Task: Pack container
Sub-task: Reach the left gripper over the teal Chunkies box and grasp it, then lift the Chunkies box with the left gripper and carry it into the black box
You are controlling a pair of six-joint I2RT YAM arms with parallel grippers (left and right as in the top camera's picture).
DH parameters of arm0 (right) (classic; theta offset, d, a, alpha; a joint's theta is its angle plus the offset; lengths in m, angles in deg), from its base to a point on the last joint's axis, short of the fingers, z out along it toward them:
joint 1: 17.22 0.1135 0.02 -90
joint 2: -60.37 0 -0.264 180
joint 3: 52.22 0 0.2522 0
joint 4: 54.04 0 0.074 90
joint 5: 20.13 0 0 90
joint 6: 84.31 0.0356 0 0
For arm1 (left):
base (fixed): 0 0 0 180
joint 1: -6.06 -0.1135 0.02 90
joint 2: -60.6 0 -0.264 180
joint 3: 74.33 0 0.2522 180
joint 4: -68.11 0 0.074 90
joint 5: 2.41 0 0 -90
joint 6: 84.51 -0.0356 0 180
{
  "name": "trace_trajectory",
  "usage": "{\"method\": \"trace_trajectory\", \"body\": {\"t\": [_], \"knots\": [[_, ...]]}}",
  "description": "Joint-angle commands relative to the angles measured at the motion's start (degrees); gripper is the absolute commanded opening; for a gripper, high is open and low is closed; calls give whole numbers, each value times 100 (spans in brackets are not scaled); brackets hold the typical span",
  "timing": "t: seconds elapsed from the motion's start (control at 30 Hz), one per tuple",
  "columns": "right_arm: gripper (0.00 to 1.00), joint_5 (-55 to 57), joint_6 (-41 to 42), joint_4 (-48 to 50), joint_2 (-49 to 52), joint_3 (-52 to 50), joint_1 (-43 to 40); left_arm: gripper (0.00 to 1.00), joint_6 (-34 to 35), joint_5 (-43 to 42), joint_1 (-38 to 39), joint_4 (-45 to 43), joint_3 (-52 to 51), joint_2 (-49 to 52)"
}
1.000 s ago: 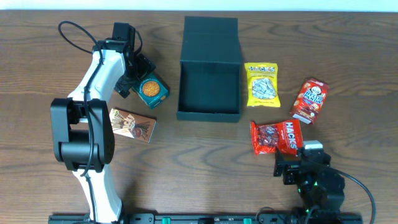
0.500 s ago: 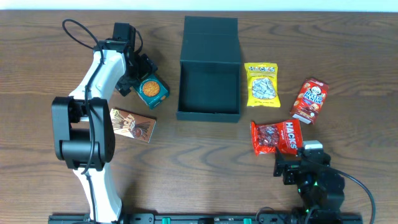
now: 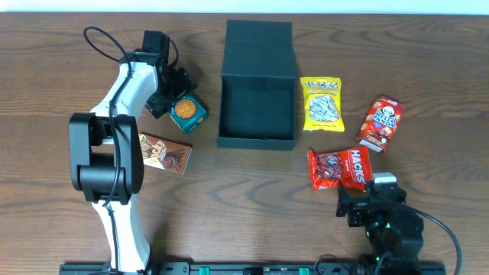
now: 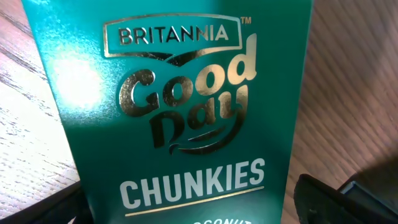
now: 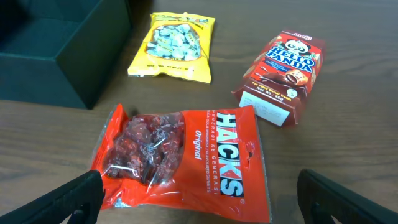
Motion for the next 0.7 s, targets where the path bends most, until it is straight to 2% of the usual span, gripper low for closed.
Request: {"method": "trace_trajectory", "body": {"t": [0.0,0.37,0.47,0.53,0.67], "knots": [[99,68,52,-11,-31,-50,-31,96,24,-103,24,35,109,210],[99,68,52,-11,-31,-50,-31,96,22,-107,24,120,109,317],[99,68,52,-11,-31,-50,-31,100,22,-105,24,157,109,317],[99,68,52,-11,-31,-50,-31,92,22,-20,24,219,109,317],[99,68,52,-11,-31,-50,-31,87,22,44,24,262,109,317]]}}
